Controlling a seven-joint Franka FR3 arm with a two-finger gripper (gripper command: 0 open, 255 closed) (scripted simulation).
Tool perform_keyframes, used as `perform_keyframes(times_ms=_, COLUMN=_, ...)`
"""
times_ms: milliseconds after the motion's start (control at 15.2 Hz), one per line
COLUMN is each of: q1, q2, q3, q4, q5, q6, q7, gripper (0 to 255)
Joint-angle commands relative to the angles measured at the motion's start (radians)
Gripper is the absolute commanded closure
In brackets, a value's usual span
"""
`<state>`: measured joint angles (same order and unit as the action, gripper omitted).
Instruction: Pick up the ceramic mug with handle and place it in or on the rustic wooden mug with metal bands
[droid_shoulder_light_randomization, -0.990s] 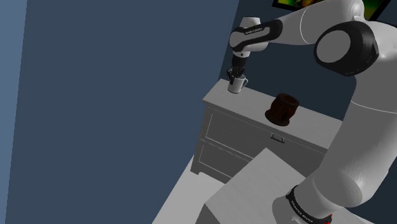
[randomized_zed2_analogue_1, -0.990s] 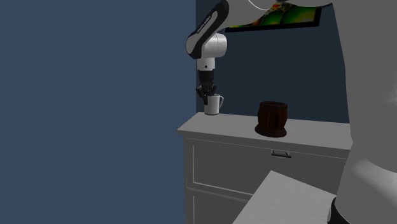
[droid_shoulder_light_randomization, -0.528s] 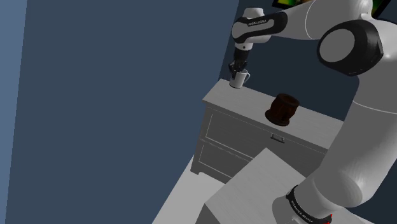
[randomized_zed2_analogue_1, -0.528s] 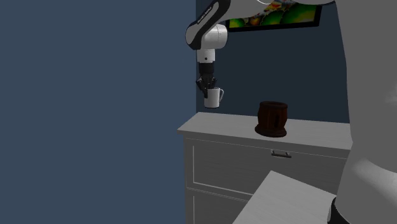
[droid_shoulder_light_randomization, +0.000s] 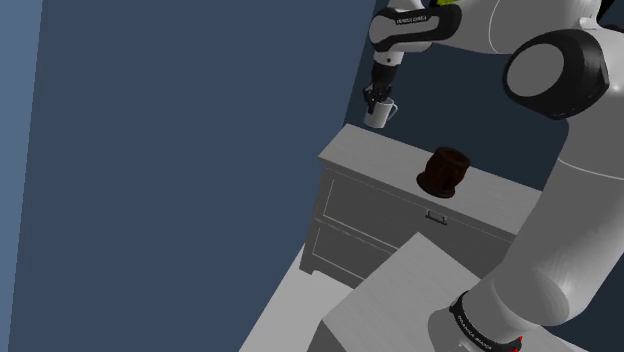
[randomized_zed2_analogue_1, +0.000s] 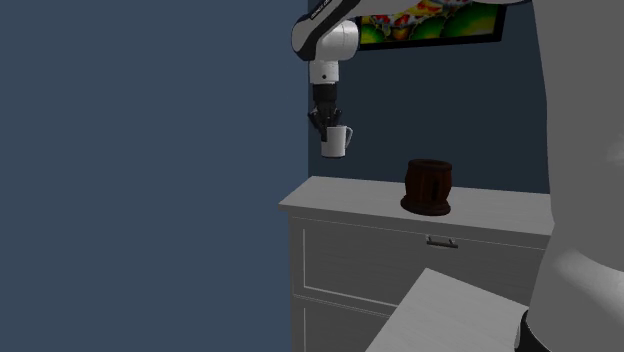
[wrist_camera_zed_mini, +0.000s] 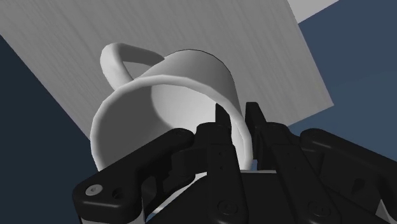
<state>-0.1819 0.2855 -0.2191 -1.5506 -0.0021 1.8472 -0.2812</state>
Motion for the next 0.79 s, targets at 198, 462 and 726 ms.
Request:
perform_keyframes(times_ms=198, q1=-0.001, q2=0.001, q3=-0.001, q4=0.072, q5=0.000, q6=-0.071, q7=-0.002, gripper=255)
perform_keyframes(times_ms=462, q1=-0.003, q2=0.005, q3=-0.001, q4=0.132, q5=0.002, q6=-0.126, q7=-0.005, gripper=255)
perform_keyframes(times_ms=726, q1=-0.006, q2=0.014, q3=-0.002, q4=0.198, q5=0.004, q6=-0.184, q7=-0.008, gripper=255)
